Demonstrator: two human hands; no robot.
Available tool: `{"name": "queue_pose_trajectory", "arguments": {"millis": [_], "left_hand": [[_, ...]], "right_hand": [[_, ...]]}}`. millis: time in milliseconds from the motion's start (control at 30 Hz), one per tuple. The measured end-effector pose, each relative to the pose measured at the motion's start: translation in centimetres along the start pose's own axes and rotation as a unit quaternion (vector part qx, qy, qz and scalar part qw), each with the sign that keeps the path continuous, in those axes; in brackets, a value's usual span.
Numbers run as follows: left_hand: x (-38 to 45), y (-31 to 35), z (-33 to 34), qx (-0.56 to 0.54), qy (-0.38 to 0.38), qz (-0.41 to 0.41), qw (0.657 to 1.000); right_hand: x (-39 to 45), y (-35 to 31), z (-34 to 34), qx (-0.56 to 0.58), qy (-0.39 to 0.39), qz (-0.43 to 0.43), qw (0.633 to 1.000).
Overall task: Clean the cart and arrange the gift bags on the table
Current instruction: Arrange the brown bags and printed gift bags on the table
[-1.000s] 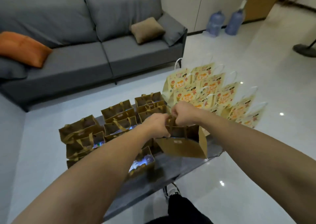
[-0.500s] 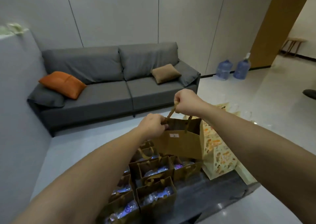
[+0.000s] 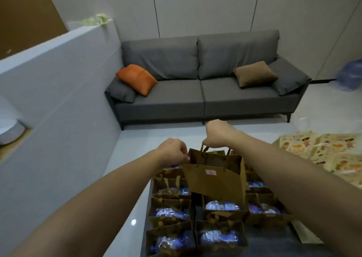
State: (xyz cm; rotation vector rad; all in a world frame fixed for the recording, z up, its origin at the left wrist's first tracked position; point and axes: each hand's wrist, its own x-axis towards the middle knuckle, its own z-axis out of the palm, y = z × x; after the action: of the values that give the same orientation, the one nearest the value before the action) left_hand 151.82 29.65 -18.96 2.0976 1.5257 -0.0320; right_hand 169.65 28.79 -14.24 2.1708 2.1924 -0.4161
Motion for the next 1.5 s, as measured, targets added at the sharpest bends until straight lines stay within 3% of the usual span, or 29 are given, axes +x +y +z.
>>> {"name": "queue_pose_trajectory", "arguments": {"millis": [200,333,700,967,1033,1167,1300,1500], "left_hand": [[4.6,-5.2,1.9,-0.006,-0.047,-0.088,0.995],[6.6,-8.1,6.2,0.031,-0.108,-0.121,0.986],[11.2,-15.4,17.5,0.066,-0.216,-0.064,0.972],[14.1,-17.5,22.3,0.156,-0.354,-0.056,0.921],[14.0,-17.5,22.9,0.181,-0.332,-0.046,0.925],[13.6,-17.5,21.9,0.244,-0.207,0.001,0.947],[13.3,-16.3,18.8,0.199,-0.239,-0.032,0.95],[13.1,-13.5,11.3,0.279,-0.166,-0.023,0.946]], "right_hand": [[6.8,-0.8,2.9,0.015,-0.118,-0.034,0.992],[10.4,-0.3,4.9,0.034,-0.101,-0.03,0.994],[14.0,0.0,11.8,0.045,-0.013,0.037,0.998],[13.4,-0.3,14.9,0.107,-0.031,0.039,0.993],[13.3,0.1,15.1,0.11,-0.025,0.039,0.993],[13.0,0.9,15.1,0.128,-0.027,0.051,0.99],[12.6,1.0,14.5,0.141,-0.034,0.063,0.987],[11.2,0.0,11.5,0.128,-0.016,0.056,0.99]]}}
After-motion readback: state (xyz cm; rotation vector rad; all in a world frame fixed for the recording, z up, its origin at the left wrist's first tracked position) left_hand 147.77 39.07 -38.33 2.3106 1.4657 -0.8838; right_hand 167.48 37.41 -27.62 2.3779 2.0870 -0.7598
